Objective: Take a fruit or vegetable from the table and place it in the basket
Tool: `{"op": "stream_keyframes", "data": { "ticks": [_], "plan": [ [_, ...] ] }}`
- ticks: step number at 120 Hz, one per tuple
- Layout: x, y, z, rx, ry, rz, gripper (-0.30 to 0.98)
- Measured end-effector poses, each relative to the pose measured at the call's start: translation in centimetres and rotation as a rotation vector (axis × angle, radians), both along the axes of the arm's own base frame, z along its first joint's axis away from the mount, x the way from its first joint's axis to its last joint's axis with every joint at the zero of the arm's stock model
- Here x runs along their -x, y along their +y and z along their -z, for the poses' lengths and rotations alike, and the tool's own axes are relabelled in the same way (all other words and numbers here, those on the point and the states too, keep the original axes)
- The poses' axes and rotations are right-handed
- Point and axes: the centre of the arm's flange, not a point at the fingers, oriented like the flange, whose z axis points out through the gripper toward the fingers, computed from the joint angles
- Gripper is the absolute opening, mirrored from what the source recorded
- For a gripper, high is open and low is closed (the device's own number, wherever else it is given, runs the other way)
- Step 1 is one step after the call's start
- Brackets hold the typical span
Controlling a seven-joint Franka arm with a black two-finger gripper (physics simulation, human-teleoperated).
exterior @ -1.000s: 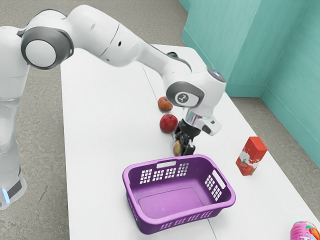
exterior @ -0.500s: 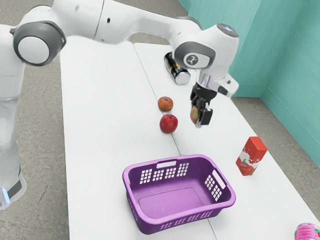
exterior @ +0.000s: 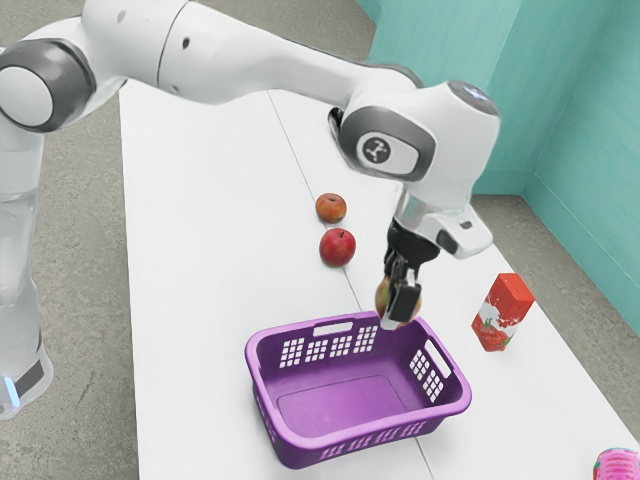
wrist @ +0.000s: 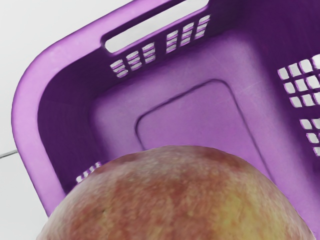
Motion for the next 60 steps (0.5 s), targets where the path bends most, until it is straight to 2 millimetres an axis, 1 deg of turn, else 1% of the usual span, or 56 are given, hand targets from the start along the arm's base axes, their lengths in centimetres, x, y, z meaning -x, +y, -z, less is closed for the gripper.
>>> {"op": "stream_keyframes", "data": {
  "ticks": [22, 24, 29, 34, 46, 60],
  "plan": [
    [1.2, -2.5, 0.4, 0.004, 0.004, 0.038, 0.25],
    [1.2, -2.6, 0.4, 0.003, 0.003, 0.040, 0.28],
    [1.3, -2.7, 0.5, 0.004, 0.002, 0.042, 0.41],
    [1.3, -2.8, 0.5, 0.005, 0.002, 0.043, 0.49],
    [1.3, -2.9, 0.4, 0.011, -0.002, 0.042, 0.59],
    [1.3, -3.0, 0.4, 0.014, -0.006, 0.040, 0.64]
  ]
}}
